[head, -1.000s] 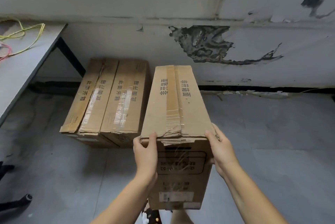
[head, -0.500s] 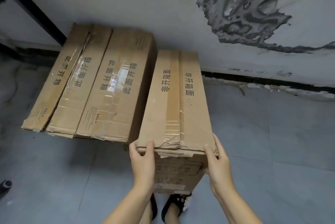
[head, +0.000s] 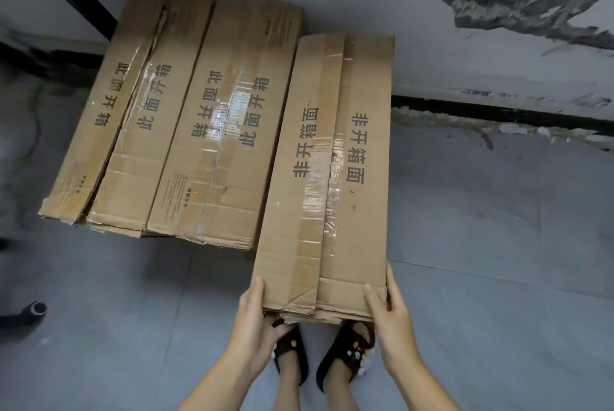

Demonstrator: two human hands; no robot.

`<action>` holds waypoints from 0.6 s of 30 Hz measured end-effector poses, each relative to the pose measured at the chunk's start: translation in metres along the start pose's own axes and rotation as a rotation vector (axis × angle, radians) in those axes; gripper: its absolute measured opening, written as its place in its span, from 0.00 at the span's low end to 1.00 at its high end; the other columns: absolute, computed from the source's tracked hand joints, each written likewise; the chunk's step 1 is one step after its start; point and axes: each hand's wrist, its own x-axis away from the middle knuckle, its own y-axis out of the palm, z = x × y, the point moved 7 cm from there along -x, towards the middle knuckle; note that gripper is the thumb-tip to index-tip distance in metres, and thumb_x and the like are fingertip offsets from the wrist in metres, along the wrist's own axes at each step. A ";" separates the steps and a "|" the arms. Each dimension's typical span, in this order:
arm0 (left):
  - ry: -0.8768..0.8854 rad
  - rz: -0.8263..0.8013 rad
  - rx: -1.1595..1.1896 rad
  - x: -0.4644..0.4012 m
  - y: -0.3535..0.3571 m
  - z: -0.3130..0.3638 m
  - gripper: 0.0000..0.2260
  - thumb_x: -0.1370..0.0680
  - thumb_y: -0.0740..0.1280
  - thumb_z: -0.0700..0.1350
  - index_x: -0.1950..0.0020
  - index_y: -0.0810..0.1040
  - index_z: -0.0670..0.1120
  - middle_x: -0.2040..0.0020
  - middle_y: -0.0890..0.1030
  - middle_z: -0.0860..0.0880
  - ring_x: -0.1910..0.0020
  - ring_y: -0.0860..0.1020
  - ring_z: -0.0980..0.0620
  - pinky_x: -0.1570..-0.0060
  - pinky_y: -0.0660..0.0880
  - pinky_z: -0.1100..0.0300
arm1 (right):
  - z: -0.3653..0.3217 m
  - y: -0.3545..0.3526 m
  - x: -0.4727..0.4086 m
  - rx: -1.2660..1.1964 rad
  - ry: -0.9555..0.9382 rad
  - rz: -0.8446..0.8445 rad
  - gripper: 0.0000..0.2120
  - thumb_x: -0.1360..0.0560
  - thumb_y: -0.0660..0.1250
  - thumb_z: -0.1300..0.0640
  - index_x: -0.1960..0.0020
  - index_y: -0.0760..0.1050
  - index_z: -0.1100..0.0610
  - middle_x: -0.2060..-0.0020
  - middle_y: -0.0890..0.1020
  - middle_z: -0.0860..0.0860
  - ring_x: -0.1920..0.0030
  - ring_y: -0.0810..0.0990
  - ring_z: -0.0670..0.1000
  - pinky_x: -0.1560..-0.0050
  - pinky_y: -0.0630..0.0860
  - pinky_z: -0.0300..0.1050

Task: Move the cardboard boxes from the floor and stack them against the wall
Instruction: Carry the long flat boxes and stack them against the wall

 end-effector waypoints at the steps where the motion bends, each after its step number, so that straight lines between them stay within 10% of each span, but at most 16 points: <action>1: -0.018 -0.012 0.042 -0.012 0.006 0.000 0.16 0.18 0.55 0.51 0.36 0.72 0.43 0.48 0.81 0.41 0.50 0.79 0.42 0.47 0.75 0.37 | 0.000 0.001 -0.015 0.016 -0.005 -0.016 0.25 0.21 0.62 0.61 0.28 0.61 0.45 0.33 0.73 0.47 0.36 0.73 0.43 0.34 0.70 0.39; 6: -0.047 0.053 0.288 -0.087 0.012 0.011 0.29 0.19 0.61 0.47 0.23 0.50 0.48 0.32 0.71 0.40 0.43 0.77 0.40 0.64 0.79 0.38 | -0.007 0.013 -0.082 0.018 -0.037 -0.020 0.24 0.20 0.61 0.59 0.26 0.62 0.49 0.32 0.73 0.46 0.33 0.72 0.47 0.29 0.65 0.54; 10: -0.051 0.077 0.255 -0.124 0.004 0.023 0.23 0.20 0.62 0.41 0.26 0.59 0.46 0.33 0.71 0.38 0.44 0.77 0.38 0.69 0.77 0.39 | 0.003 0.034 -0.115 0.029 -0.026 -0.058 0.22 0.20 0.60 0.56 0.26 0.63 0.47 0.34 0.74 0.45 0.34 0.72 0.47 0.29 0.66 0.53; 18: -0.042 0.086 0.071 -0.087 0.000 0.025 0.30 0.20 0.63 0.40 0.23 0.51 0.48 0.28 0.66 0.41 0.30 0.67 0.41 0.54 0.75 0.37 | -0.003 0.016 -0.093 0.140 0.160 -0.091 0.24 0.20 0.60 0.50 0.25 0.59 0.47 0.29 0.68 0.48 0.31 0.68 0.51 0.31 0.66 0.58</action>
